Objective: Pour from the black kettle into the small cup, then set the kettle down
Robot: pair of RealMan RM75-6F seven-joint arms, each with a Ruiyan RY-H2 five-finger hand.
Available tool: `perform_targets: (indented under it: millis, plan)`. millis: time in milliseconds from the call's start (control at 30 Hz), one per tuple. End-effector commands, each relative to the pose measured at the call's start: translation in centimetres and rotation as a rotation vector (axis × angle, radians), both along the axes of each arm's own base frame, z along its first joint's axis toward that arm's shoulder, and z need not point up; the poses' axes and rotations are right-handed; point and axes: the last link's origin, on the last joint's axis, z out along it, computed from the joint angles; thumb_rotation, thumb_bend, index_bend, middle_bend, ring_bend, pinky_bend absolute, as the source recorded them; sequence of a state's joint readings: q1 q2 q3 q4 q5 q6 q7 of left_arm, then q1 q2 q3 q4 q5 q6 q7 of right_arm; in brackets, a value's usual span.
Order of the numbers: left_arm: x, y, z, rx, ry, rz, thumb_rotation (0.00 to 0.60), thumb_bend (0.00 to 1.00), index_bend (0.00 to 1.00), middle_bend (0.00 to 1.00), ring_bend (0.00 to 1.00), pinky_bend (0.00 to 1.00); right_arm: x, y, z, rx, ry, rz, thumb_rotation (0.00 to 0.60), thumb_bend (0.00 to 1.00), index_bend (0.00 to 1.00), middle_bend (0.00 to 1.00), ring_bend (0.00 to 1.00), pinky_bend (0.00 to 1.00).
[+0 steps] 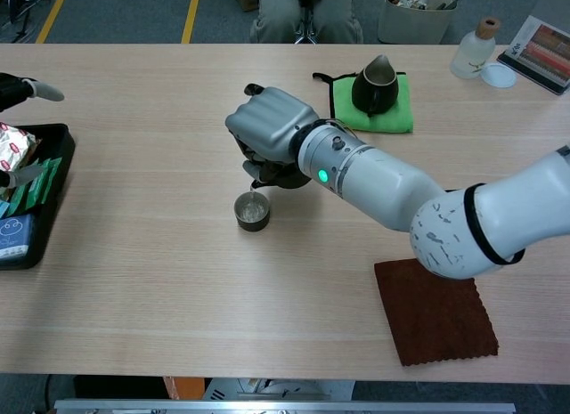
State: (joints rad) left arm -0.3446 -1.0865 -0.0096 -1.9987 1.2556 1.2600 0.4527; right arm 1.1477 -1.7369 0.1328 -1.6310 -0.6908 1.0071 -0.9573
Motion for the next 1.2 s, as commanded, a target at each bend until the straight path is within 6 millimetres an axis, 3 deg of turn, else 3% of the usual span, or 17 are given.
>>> perform_targets:
  millis: [33,533,1200]
  plan:
    - [-0.1,0.0,0.0,-0.001,0.001,0.001,0.600,0.27,0.14,0.13,0.09,0.09,0.2,0.1,-0.1,0.002,-0.005,0.002,0.600,0.47,1.00,1.00,0.97,0.03]
    - [0.0,-0.1,-0.1,-0.008,0.005,0.001,0.600,0.27,0.14,0.13,0.09,0.09,-0.6,1.1,-0.2,0.009,-0.064,-0.034,0.600,0.47,1.00,1.00,0.97,0.04]
    - [0.7,-0.2,-0.3,-0.017,0.020,-0.004,0.600,0.27,0.14,0.13,0.09,0.09,-3.4,1.5,0.6,-0.029,-0.263,-0.183,0.600,0.47,1.00,1.00,0.97,0.06]
